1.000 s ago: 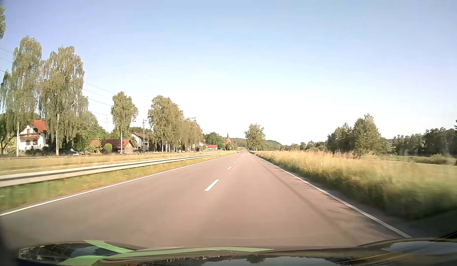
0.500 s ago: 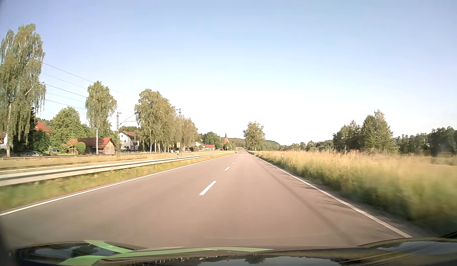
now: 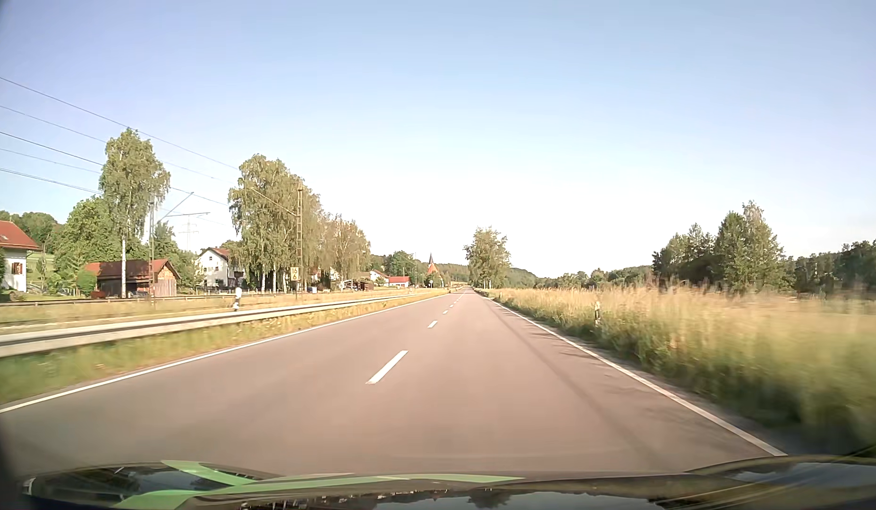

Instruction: Follow the waypoints while adhering to traffic rules and regulations

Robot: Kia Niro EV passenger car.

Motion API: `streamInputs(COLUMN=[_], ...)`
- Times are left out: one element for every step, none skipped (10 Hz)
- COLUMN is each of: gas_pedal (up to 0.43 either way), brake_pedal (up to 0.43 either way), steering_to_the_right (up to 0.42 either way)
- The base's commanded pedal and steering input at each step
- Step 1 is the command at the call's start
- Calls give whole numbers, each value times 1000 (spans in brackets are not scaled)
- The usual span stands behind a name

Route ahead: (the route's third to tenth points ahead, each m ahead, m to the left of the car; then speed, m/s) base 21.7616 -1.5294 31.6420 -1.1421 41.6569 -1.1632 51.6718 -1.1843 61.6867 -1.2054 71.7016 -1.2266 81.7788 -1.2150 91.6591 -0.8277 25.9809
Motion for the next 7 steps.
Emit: streamInputs(gas_pedal=[228, 228, 228, 228, 228, 220, 209], brake_pedal=[0, 0, 0, 0, 0, 0, 0], steering_to_the_right=[-1, -1, -1, -1, -1, -2, -2])
